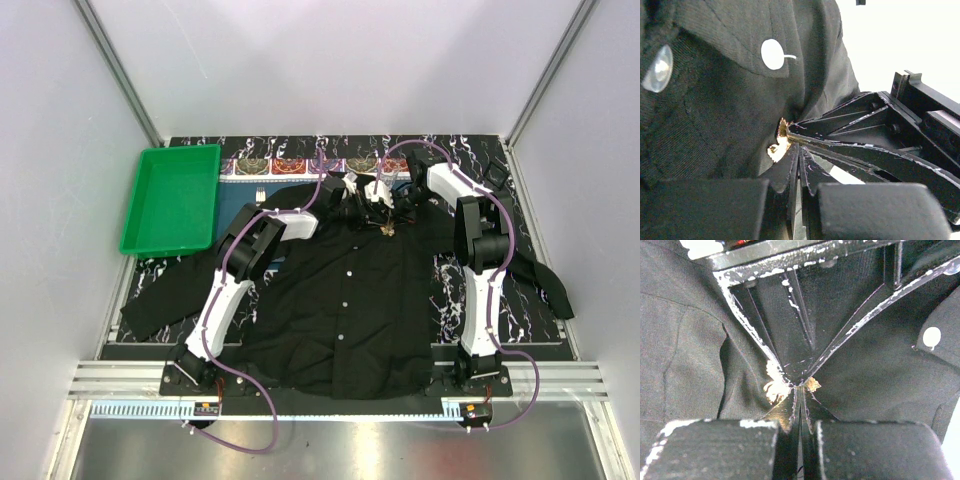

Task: Pin the brooch onto the clothing
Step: Pin the brooch to the clothes.

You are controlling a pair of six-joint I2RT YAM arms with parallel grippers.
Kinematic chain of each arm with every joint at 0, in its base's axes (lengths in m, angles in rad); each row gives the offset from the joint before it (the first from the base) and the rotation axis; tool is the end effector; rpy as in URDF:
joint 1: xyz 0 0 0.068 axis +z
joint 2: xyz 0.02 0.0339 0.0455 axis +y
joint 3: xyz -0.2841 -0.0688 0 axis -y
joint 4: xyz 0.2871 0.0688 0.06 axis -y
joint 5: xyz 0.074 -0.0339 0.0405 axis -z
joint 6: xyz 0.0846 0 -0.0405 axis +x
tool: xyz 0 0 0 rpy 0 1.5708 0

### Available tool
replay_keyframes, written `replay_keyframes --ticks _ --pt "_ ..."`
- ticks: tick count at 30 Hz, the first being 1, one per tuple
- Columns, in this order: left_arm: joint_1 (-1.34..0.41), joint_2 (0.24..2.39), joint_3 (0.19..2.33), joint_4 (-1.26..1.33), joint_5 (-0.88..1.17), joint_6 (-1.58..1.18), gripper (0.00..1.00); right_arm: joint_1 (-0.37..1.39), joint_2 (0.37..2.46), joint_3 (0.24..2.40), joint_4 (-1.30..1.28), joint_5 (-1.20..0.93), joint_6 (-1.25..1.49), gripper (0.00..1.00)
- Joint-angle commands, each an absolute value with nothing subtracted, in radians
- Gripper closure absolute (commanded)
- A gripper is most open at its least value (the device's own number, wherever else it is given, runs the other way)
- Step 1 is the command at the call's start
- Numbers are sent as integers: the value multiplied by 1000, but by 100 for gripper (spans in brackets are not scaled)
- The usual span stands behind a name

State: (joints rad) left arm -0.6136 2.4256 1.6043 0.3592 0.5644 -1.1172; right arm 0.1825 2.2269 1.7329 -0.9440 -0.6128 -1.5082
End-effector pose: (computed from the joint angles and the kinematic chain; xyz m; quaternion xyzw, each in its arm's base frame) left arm 0.4678 -0.3848 0.0658 -0.0615 0.8274 -0.5384 0.1475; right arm 0.4765 0.1374 0.1134 -0.7251 0.6162 0.1983 0.2351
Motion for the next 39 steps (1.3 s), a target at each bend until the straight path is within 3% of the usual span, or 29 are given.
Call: replay_keyframes --ticks 1,6,11,20,23,24,26,30,32,39 --pt "-617 2442 1646 318 540 -1108 94 196 2212 1713 -930 -581 -1537 98" --pt "-617 2442 1640 265 529 -1117 100 198 2207 1713 -930 -581 -1537 99" --pt "-615 2439 1623 224 514 -1134 100 196 2191 1706 -924 -586 -1532 87" --pt "-614 2442 1618 202 509 -1126 100 196 2183 1733 -919 -606 -1482 76" --pt "-612 2447 1612 205 511 -1135 100 196 2177 1738 -922 -612 -1473 80" --pt "-612 2448 1612 204 511 -1132 100 195 2177 1738 -926 -615 -1470 88" --pt "-612 2444 1605 224 529 -1126 100 195 2178 1738 -934 -612 -1485 96" --pt "-608 2382 1547 445 557 -1150 72 195 2203 1736 -959 -603 -1494 100" --pt "-589 2315 1474 546 571 -1189 65 192 2204 1721 -951 -601 -1500 100" --pt "-500 2116 1425 330 604 -1045 59 195 2189 1668 -885 -604 -1454 100"
